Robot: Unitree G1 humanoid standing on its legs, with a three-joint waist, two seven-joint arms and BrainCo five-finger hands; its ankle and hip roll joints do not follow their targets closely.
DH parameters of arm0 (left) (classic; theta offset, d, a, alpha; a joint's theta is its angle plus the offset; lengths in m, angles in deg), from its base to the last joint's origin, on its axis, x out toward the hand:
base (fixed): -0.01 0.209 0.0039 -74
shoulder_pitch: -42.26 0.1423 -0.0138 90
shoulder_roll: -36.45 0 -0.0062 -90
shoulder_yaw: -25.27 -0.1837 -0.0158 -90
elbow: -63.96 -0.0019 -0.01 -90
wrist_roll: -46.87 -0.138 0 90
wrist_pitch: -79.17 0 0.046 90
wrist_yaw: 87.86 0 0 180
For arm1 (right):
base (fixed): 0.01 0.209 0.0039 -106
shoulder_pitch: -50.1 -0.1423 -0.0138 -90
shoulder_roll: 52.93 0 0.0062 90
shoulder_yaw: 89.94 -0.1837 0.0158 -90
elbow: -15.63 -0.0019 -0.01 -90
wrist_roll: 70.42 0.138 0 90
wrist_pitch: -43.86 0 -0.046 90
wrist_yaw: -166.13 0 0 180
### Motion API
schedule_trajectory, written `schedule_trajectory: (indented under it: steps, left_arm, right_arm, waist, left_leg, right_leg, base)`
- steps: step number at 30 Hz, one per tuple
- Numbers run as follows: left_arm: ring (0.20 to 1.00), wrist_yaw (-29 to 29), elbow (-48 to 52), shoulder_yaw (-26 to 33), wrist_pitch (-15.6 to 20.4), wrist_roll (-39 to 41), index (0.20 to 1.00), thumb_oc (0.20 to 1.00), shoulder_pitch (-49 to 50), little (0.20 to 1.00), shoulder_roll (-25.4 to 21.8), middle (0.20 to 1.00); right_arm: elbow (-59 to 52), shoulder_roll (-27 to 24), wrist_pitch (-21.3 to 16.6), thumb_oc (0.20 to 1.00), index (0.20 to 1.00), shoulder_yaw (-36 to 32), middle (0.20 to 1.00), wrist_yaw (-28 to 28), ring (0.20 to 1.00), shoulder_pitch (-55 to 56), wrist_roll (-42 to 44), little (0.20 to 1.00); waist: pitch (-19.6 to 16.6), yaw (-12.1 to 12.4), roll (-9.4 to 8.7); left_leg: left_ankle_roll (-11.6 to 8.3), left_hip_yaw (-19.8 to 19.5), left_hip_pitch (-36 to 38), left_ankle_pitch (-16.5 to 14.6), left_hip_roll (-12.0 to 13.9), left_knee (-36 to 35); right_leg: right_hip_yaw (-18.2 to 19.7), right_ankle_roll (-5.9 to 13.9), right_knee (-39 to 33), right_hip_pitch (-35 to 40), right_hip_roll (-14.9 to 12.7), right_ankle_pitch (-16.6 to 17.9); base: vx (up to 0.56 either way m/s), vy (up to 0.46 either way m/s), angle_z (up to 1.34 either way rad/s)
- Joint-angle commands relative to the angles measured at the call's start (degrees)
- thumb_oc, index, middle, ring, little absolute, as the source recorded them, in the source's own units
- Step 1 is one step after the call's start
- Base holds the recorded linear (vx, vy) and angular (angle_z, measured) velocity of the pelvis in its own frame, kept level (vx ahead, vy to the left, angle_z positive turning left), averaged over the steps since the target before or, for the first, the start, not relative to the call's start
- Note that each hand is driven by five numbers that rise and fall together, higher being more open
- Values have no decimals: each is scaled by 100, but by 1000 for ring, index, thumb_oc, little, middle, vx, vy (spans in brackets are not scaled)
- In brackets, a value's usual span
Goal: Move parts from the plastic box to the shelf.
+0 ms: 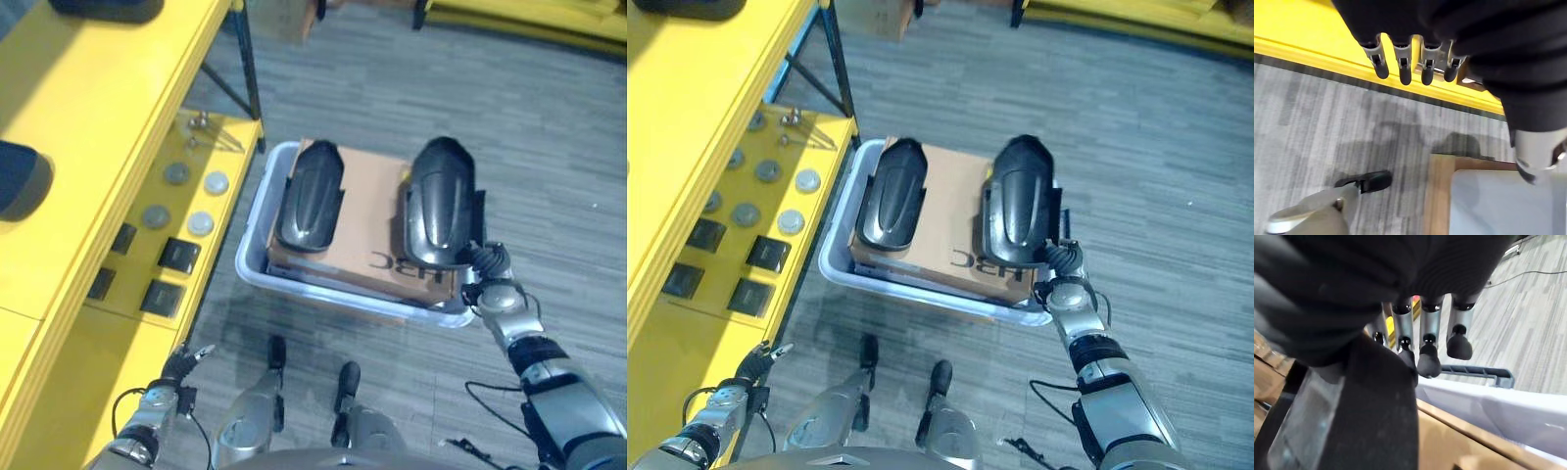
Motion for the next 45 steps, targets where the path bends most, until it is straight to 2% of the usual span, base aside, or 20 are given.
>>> schedule_trajectory:
  steps: [1,3,4,7,11,16,21,25,29,32,39,42,45]
  left_arm:
    - [1000,-230,316,-271,41,-219,1000,1000,-115,1000,-87,1000]
    - [1000,-180,1527,-158,-244,-60,1000,1000,16,1000,-212,1000]
    - [1000,-127,2482,-178,-461,103,1000,1000,70,1000,-431,1000]
    - [1000,66,3459,-99,-736,365,1000,1000,58,1000,-624,1000]
    - [1000,548,4482,-191,-905,711,1000,1000,-173,1000,-715,1000]
    - [1000,1033,4866,-497,-1260,1609,1000,1000,-572,1000,-540,1000]
    - [1000,1122,5045,-940,-1456,1996,1000,1000,-1082,1000,-305,1000]
    - [1000,1162,5091,-1158,-1413,2123,1000,1000,-1305,1000,-146,1000]
    - [1000,1229,5188,-1340,-1215,2019,1000,1000,-1442,1000,-109,1000]
    - [1000,1185,5329,-1400,-1098,2093,1000,1000,-1459,1000,-101,1000]
    - [1000,1147,5593,-1338,-919,1949,1000,1000,-1474,1000,-237,1000]
    - [1000,1076,5762,-1268,-981,1705,1000,1000,-1501,1000,-329,1000]
    - [1000,908,5762,-1215,-1077,1837,1000,1000,-1504,1000,-373,1000]
  right_arm:
    - [-189,-137,-813,200,200,-298,200,585,200,361,-708,200]
    - [-954,-196,-878,200,200,-491,200,712,200,816,-1275,200]
    - [-1514,-281,-947,200,200,-613,200,724,200,1011,-1648,200]
    - [-2224,-413,-988,200,200,-727,200,793,200,1154,-2123,200]
    - [-3174,-753,-1195,200,200,-837,200,1094,200,1185,-2689,200]
    - [-3536,-895,-1382,200,200,-678,200,1161,200,844,-2872,200]
    - [-3698,-781,-1194,200,200,-106,200,937,200,240,-2901,200]
    - [-3529,-540,-1119,200,200,319,200,976,200,-147,-2848,200]
    - [-3327,-251,-977,200,200,685,200,1017,200,-376,-2727,200]
    - [-3156,-11,-1021,200,200,930,200,1085,200,-379,-2773,200]
    - [-3208,141,-1160,200,200,1161,200,825,200,-396,-2809,200]
    - [-3354,161,-1362,200,200,1279,200,639,200,-363,-2671,200]
    - [-3547,164,-1785,200,200,1295,200,302,200,-332,-2449,200]
  waist:
    - [-565,26,-39]
    - [-754,3,-51]
    - [-845,-25,-49]
    - [-918,-68,-53]
    - [-1026,-146,-75]
    - [-1125,-205,-79]
    - [-1214,-254,-91]
    - [-1247,-234,-99]
    - [-1265,-195,-91]
    - [-1274,-170,-71]
    - [-1285,-114,-48]
    - [-1294,-98,-42]
    - [-1307,-91,-50]
  left_leg:
    - [-571,233,326,-338,582,-46]
    - [-540,286,531,-384,639,-46]
    - [-536,291,652,-415,673,-46]
    - [-522,273,753,-444,693,-46]
    - [-485,251,859,-503,691,-46]
    - [-463,265,952,-577,689,-46]
    - [-431,280,1027,-648,675,-46]
    - [-424,262,1046,-679,662,-46]
    - [-418,231,1046,-688,646,-46]
    - [-412,215,1045,-693,636,-46]
    - [-400,167,1019,-706,604,-46]
    - [-400,153,1007,-698,601,-46]
    - [-398,135,998,-698,594,-46]
  right_leg:
    - [-13,416,248,104,-436,-323]
    - [-22,384,244,297,-399,-370]
    - [-9,380,190,419,-375,-370]
    - [18,379,151,515,-347,-376]
    - [69,375,164,601,-300,-437]
    - [100,375,177,661,-284,-499]
    - [153,372,199,686,-269,-550]
    - [152,381,193,700,-278,-560]
    - [153,382,193,700,-287,-562]
    - [142,380,193,705,-299,-560]
    - [112,377,188,704,-320,-562]
    - [103,381,179,711,-324,-558]
    - [98,386,188,703,-327,-560]
  base:
    - [17,-85,-7]
    - [-7,-80,-16]
    - [-31,-51,-15]
    - [-32,-26,-11]
    - [-12,-6,-6]
    - [3,11,-3]
    - [3,11,-2]
    - [-1,1,-1]
    - [1,1,-1]
    - [0,0,0]
    - [0,0,0]
    - [0,0,0]
    - [0,0,0]
